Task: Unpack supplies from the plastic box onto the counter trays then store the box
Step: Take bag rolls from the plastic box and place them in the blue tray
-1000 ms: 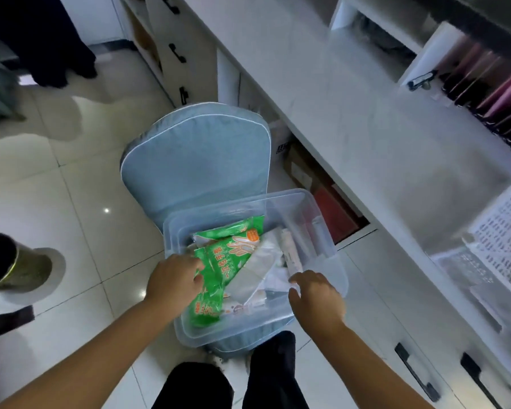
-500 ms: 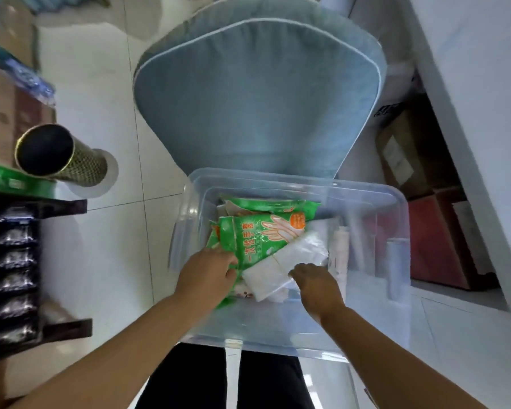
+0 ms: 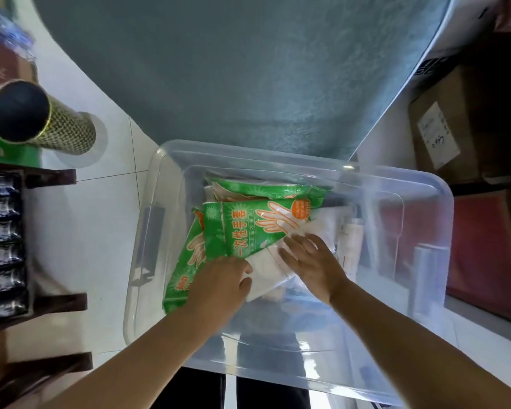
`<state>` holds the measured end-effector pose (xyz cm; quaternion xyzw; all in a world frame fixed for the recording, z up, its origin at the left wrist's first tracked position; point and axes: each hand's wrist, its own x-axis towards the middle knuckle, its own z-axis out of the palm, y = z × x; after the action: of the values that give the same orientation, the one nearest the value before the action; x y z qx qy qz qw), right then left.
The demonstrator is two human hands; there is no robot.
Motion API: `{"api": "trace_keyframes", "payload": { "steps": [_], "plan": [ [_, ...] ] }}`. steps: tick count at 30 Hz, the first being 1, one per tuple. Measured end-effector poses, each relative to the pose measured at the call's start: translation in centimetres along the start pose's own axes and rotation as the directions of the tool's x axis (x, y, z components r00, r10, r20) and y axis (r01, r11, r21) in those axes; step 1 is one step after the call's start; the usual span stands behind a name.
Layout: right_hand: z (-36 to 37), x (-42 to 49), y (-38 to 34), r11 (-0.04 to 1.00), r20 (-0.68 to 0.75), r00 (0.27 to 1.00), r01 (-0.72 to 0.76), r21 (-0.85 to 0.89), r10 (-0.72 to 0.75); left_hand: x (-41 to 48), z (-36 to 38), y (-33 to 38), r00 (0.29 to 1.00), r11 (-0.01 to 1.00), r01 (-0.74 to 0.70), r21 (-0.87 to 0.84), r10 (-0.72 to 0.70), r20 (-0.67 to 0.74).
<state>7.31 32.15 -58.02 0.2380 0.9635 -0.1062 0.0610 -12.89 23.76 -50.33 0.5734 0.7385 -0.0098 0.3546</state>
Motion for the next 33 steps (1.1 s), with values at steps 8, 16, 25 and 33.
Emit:
{"api": "trace_keyframes", "payload": {
  "steps": [8, 16, 25, 33],
  "plan": [
    [-1.9, 0.5, 1.3, 0.961, -0.078, 0.982, -0.152, 0.23, 0.174, 1.2, 1.5, 0.8, 0.998, 0.994, -0.062, 0.088, 0.063, -0.005],
    [-3.9, 3.1, 2.8, 0.951, 0.05, 0.962, -0.274, 0.141, 0.269, 4.0, 1.6, 0.1, 0.991, 0.987, 0.023, 0.158, -0.001, -0.134],
    [-8.4, 0.5, 1.5, 0.514, 0.527, 0.726, -0.686, 0.515, 0.442, 4.4, -5.7, -1.4, 0.985, 0.949, 0.144, -0.28, -0.11, 0.131],
    [-18.4, -3.9, -4.7, -0.262, 0.582, 0.668, -0.524, 0.81, 0.464, -1.6, -12.2, 3.2, 0.947, -0.163, 0.293, -0.942, -0.087, 0.31]
  ]
}}
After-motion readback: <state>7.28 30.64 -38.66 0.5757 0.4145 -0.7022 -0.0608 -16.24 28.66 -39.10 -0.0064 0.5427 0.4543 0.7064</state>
